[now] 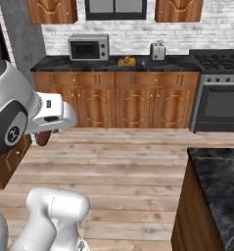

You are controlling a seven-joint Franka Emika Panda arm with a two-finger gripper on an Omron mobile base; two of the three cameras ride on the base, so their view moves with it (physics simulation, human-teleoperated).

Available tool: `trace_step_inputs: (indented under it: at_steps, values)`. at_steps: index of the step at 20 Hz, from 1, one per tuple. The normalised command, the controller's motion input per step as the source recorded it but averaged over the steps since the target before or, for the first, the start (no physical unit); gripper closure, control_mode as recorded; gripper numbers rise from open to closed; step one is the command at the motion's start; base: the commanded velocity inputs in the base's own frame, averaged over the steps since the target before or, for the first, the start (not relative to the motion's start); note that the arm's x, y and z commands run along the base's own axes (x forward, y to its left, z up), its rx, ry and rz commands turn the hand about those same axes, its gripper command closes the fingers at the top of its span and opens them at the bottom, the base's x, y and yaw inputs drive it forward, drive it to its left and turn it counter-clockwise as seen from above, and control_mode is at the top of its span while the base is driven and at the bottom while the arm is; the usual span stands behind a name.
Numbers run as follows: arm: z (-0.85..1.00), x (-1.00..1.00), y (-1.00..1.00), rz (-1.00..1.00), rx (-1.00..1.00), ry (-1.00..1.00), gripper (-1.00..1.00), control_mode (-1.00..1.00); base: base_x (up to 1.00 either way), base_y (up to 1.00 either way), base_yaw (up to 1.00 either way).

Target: Retrieve the sausage and cheese from the fridge and place them on the cutting board on the counter.

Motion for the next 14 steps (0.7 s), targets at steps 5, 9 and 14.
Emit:
trace_step_inputs:
  at_steps: [5,9,14]
  values:
    - [0.0,0.0,0.0,0.0,0.0,0.0,1.0,1.0,1.0,0.48,-0.01]
    - [0.0,0.0,0.0,0.0,0.0,0.0,1.0,1.0,1.0,0.29,0.0]
    - [0.0,0.0,0.0,0.0,0.0,0.0,1.0,1.0,1.0,0.16,0.0]
